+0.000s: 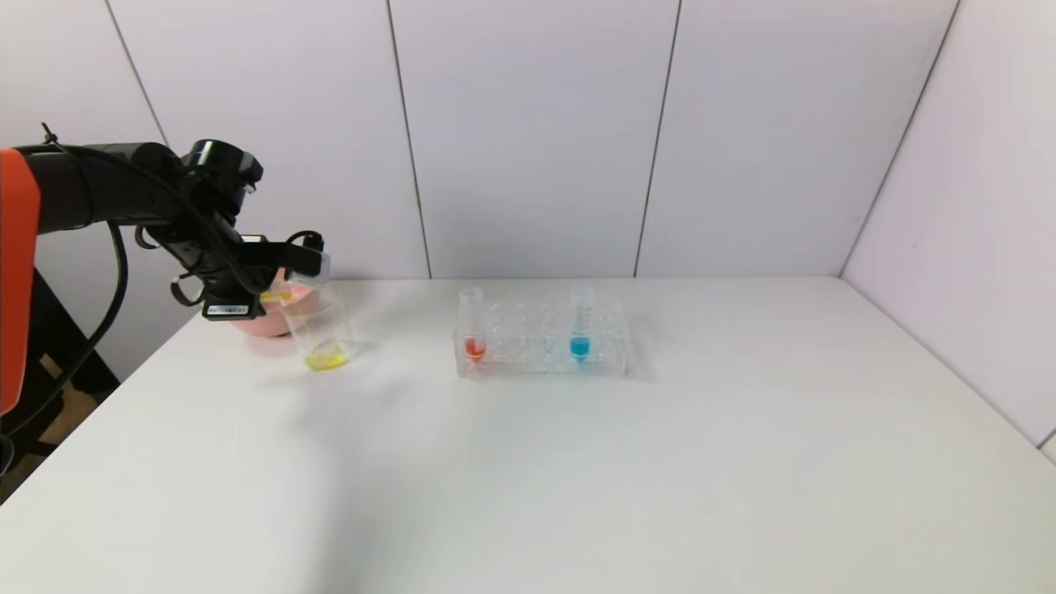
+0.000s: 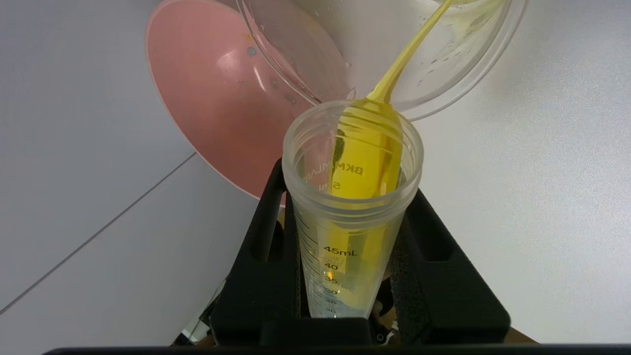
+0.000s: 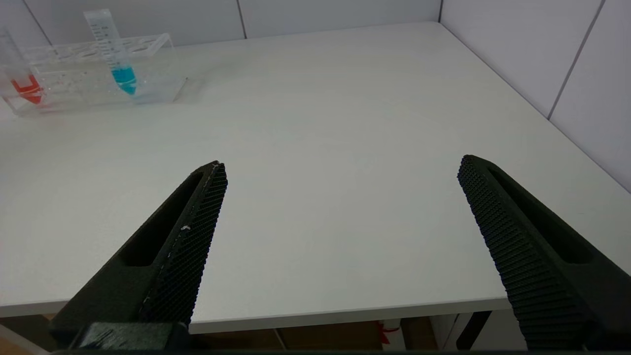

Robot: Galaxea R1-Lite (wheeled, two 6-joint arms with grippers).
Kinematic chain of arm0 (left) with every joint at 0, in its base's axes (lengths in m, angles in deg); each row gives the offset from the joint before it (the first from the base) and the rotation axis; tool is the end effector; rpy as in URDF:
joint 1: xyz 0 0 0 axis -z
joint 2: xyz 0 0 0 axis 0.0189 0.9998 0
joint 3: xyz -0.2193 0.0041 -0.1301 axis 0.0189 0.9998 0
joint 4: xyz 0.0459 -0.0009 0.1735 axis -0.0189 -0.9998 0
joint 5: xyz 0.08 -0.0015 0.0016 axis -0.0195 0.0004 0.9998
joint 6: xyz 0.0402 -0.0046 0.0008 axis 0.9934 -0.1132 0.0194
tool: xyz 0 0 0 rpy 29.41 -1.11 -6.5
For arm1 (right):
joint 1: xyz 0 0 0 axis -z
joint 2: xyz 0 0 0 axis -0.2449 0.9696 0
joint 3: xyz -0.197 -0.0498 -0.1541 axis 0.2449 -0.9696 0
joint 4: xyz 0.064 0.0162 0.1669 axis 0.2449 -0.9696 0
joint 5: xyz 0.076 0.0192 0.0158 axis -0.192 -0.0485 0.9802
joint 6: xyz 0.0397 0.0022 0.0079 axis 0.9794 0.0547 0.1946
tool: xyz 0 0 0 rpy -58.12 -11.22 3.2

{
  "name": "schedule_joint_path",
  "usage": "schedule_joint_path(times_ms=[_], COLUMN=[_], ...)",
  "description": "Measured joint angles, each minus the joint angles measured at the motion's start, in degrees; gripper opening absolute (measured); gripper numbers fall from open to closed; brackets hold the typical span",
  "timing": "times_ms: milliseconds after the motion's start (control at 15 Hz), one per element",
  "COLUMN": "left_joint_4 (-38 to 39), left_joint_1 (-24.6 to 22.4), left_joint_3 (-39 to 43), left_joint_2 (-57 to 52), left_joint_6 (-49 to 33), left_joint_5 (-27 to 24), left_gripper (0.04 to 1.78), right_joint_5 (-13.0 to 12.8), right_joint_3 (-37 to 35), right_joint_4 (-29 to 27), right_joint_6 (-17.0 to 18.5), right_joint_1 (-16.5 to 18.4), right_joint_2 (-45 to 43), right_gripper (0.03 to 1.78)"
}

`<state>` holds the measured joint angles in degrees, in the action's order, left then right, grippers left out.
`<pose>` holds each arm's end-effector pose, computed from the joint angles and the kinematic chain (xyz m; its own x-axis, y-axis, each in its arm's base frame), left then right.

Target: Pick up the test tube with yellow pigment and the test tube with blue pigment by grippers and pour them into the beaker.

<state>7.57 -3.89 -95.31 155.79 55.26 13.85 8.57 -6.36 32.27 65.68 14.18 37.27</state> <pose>0.3938 0.0252 0.1598 0.6039 0.1765 -0.7773 0.7681 0.1315 0.6266 0.0284 -0.0016 0.0758 0.9993 -0.0384 0.0012 0.0381 0.9948 0.0941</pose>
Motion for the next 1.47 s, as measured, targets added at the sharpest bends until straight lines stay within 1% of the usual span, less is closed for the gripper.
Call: schedule_joint_path(times_ms=[1133,1467], left_joint_4=[0.28,2.34], left_joint_1=[1.68,2.67], left_joint_3=[-0.28,-0.28], left_joint_2=[-0.06,-0.41], left_joint_6=[-0.37,-0.06], left_joint_5=[3.83,6.72], left_gripper=[0.52,0.52], right_joint_5=[0.0,0.0], right_joint_3=[0.0,0.0], right_joint_4=[0.0,0.0], right_joint_6=[0.0,0.02], right_joint_1=[0.0,0.0], right_joint_2=[0.0,0.0], right_gripper=[1.71,1.71])
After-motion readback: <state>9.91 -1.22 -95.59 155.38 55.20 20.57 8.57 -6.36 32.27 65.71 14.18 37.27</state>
